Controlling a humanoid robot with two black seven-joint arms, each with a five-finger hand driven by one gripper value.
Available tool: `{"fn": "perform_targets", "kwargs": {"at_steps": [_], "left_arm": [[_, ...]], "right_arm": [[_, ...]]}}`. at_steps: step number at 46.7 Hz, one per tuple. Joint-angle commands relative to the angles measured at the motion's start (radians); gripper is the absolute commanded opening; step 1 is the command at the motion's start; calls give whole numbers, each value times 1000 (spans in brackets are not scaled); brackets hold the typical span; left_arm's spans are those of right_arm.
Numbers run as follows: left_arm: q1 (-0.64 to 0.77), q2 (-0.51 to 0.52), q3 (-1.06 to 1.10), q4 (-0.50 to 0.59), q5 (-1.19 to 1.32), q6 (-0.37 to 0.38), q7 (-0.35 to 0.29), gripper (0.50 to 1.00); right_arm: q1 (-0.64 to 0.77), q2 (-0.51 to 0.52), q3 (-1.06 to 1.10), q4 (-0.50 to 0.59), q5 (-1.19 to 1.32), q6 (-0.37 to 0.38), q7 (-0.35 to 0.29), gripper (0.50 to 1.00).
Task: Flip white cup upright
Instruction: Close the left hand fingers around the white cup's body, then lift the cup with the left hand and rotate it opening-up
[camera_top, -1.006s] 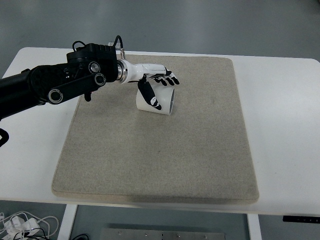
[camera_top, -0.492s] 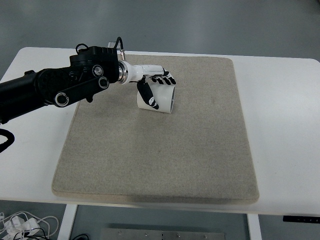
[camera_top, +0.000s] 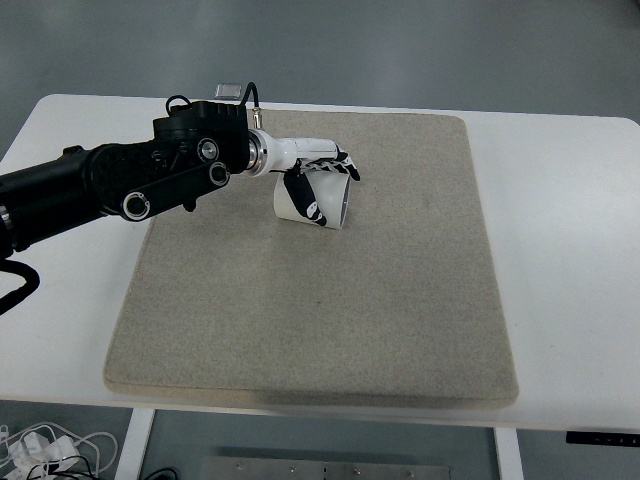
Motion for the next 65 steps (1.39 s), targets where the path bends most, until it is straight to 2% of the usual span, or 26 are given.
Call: {"fn": "perform_targets", "kwargs": {"at_steps": [1,4,10,11,21,30,42,54,60,65], "left_arm": [[0,1,9,0,26,-1,-1,739],[3,1,10,0,50,-1,-1,705],[5,5,10,0,56,-1,-3,517],[3,7,10,0,58,-1,-3,500],[3,14,-22,12,41,3,-12,500],[12,24,-134,20,-5,-1,-15,500],[31,28,-257,31,-172,-4,-44,500],[141,41,-424,31,-425,-36,-66,500],[202,48,-531,29,-436,-43,-130,500],[275,47,-605,22,-436,-70,-158,500]], "right_arm": [[-1,0,0,-1,0,0,0,952],[-1,0,0,1,0,0,0,952],[-1,0,0,-1,0,0,0,952],[-1,0,0,1,0,0,0,952],[-1,0,0,-1,0,0,0,952],[-1,0,0,1,0,0,0,952],[-1,0,0,1,0,0,0,952],[-1,0,0,-1,0,0,0,952],[-1,0,0,-1,0,0,0,952],[-1,0,0,-1,0,0,0,952]]}}
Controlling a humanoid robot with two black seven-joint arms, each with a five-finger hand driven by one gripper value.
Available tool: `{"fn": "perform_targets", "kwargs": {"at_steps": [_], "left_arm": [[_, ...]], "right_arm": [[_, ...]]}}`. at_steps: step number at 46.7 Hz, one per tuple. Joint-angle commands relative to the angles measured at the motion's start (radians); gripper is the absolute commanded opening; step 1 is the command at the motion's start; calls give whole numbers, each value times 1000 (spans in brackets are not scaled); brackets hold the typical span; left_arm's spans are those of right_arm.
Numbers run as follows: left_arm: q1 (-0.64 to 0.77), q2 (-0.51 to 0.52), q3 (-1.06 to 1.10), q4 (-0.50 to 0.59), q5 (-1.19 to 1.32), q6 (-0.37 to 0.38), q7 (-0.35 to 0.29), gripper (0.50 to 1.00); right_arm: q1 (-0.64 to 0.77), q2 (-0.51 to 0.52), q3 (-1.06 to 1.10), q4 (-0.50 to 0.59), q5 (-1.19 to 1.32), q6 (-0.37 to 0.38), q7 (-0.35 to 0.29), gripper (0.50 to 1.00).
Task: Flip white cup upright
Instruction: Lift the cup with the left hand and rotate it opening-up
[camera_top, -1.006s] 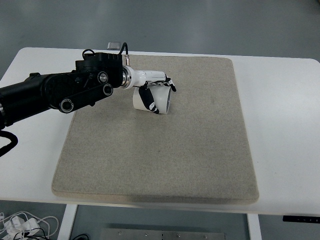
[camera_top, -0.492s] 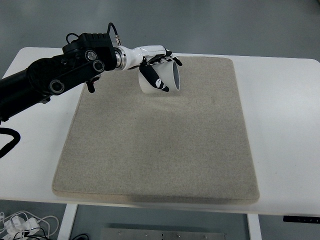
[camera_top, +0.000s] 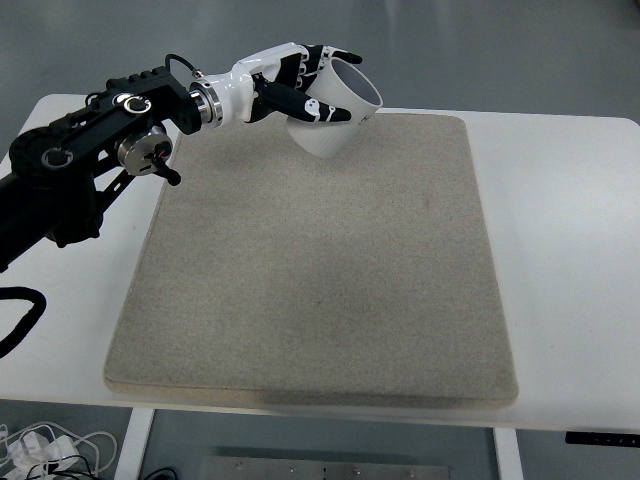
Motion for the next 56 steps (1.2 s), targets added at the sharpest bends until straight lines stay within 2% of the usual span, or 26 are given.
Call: {"fn": "perform_targets", "kwargs": {"at_steps": [1,14,32,46,56], "left_arm": [[51,-1,-51,-7,1,-16,-24,500],[161,-2,-142,-5,1,-33,-183,500],[240,-10,-142,7,11,-25,-425,500],[269,-30,-140,53,14,-17,-533,500],[273,-53,-131,85,25,-4,-550,500]], "right_arm": [[1,0,0,0,0,0,0,952],[1,0,0,1,0,0,0,952],[0,0,0,0,0,0,0,952],[0,0,0,0,0,0,0,952],[0,0,0,0,0,0,0,952]]}}
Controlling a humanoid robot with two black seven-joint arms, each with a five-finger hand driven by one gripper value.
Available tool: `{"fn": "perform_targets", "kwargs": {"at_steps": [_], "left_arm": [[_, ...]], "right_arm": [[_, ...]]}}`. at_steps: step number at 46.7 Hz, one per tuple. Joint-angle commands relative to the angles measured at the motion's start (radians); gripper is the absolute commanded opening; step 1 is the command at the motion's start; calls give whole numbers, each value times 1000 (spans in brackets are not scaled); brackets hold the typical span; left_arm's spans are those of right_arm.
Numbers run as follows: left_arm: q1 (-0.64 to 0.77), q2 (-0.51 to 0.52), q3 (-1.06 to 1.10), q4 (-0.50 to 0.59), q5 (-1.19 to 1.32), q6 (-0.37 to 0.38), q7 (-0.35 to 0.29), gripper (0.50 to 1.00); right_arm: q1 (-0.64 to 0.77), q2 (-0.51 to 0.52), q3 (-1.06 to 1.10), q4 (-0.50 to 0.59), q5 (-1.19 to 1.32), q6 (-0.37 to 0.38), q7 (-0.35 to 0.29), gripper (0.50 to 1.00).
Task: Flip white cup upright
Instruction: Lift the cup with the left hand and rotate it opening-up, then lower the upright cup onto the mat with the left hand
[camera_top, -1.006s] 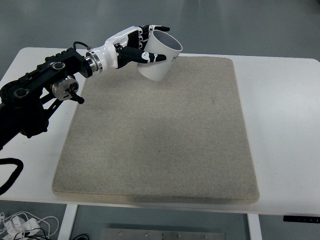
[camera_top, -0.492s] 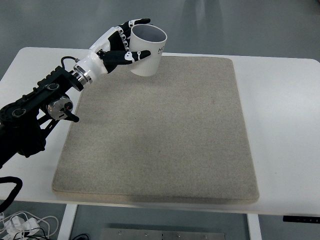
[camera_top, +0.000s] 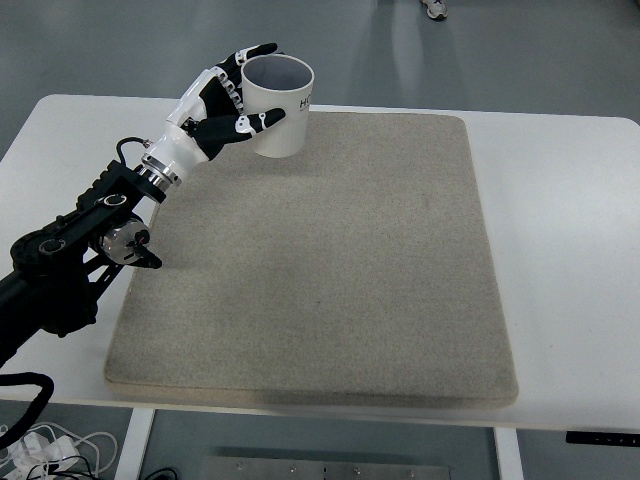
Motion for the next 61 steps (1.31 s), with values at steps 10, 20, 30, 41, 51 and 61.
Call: {"fn": "perform_targets", "kwargs": {"at_steps": [10,20,30,41,51,61], "left_arm": [[22,-17,16,3,32,40,-30,500],[58,-28,16,3,106,74,-32,500],[65,-34,44,38,114,105,-32,500],[66,-34,73,47,123,140,-32,500],[81,-34,100,49,127,149,-32,500],[94,-34,100,47,124,181,-32,752]], "right_arm": [[1,0,0,1,0,0,0,952],[0,0,0,0,0,0,0,952],[0,0,0,1,0,0,0,952],[0,0,0,0,0,0,0,952],[0,0,0,1,0,0,0,952],[1,0,0,0,0,0,0,952]]}}
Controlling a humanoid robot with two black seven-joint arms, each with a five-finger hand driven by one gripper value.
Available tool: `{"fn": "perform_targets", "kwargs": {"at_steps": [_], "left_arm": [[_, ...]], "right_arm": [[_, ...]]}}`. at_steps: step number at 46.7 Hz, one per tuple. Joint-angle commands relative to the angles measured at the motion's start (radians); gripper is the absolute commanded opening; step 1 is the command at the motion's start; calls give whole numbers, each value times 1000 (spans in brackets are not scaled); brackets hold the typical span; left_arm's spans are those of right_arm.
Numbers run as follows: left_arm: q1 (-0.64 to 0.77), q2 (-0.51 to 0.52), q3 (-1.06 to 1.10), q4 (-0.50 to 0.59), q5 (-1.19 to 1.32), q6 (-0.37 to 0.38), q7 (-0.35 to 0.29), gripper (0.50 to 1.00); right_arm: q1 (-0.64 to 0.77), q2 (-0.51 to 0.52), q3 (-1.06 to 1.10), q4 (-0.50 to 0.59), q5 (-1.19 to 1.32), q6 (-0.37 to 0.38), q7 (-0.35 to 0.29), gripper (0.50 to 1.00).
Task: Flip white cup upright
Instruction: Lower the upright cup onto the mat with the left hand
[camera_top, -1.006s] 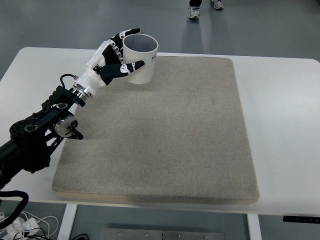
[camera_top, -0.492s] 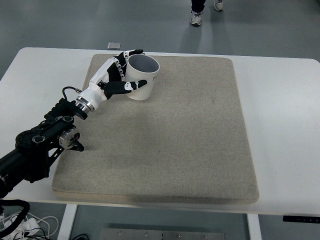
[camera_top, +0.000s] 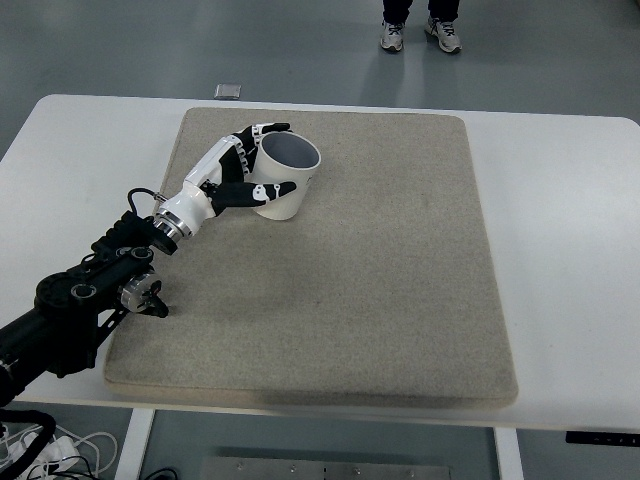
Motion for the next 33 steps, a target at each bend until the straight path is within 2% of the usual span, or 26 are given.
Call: {"fn": "perform_targets", "kwargs": {"at_steps": [1,2,4,9,33], "left_arm": [[4,0,0,-2,-2,9,0,771],[4,0,0,-2,-2,10,0,807],[4,0,-2,-2,-2,12,0,912],[4,0,-2,-2,-5,13,0,992],[5,6,-19,-43,-18,4,0,994]], "right_arm": [[1,0,0,0,0,0,0,952],[-1,0,0,1,0,0,0,952],[1,0,0,1,0,0,0,952],[-1,0,0,1,0,0,0,952],[-1,0,0,0,0,0,0,952]]}}
